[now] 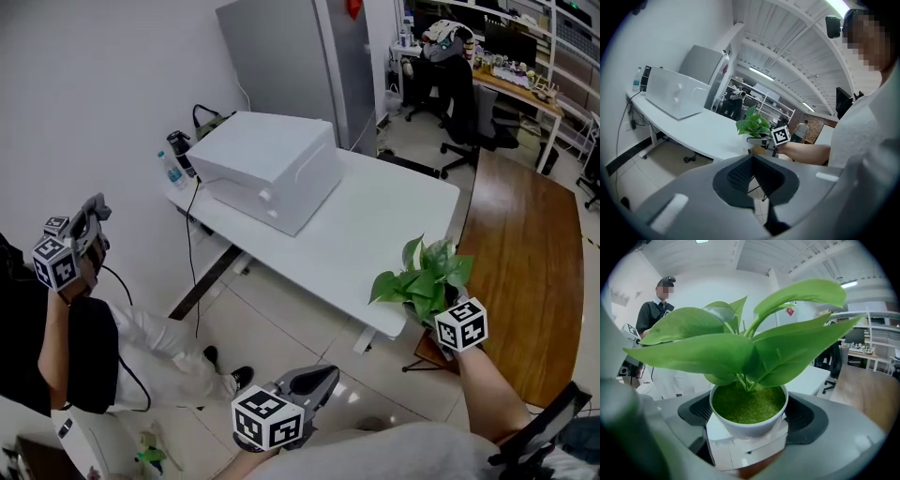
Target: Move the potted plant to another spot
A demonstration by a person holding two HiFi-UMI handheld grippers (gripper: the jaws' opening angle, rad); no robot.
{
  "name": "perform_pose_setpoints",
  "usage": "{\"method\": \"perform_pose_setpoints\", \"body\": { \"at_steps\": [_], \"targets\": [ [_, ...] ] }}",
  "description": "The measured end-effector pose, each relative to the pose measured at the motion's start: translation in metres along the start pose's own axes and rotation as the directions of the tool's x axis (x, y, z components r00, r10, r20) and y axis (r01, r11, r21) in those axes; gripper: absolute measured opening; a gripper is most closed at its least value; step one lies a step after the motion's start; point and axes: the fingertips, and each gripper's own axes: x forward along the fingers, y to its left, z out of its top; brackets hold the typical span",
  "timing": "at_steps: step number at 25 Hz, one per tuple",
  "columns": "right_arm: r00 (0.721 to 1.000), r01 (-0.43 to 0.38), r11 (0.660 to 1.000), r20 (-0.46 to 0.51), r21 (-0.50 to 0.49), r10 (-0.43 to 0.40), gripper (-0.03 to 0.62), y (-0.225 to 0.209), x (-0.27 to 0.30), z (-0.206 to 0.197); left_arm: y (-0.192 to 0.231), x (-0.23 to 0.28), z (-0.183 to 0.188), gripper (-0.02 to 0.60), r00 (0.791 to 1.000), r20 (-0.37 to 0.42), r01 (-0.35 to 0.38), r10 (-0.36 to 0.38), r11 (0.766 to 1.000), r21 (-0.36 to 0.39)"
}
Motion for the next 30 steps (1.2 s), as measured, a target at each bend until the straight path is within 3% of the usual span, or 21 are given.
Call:
{"method": "perform_pose_setpoints", "body": {
  "at_steps": [7, 15, 30],
  "targets": [
    [0.995, -0.092, 0.995, -0.028, -0.035, 0.091, 0.462, 0.026, 0.035, 0.004, 0.005, -0.021, -0.006, -0.003, 0.996, 0.018, -0.085, 0.086, 0.995, -0.046],
    [0.991, -0.132, 0.990, -0.042, -0.039, 0.131, 0.460, 0.041, 0.077, 0.000, 0.029, -0.037, -0.011, -0.003, 0.989, 0.023, -0.145, 0.147, 0.986, -0.078],
    [0.992, -0.125, 0.987, -0.037, -0.101, 0.122, 0.465, 0.043, 0.103, -0.001, 0.050, -0.039, -0.013, -0.003, 0.988, 0.014, -0.154, 0.156, 0.984, -0.090]
  ]
}}
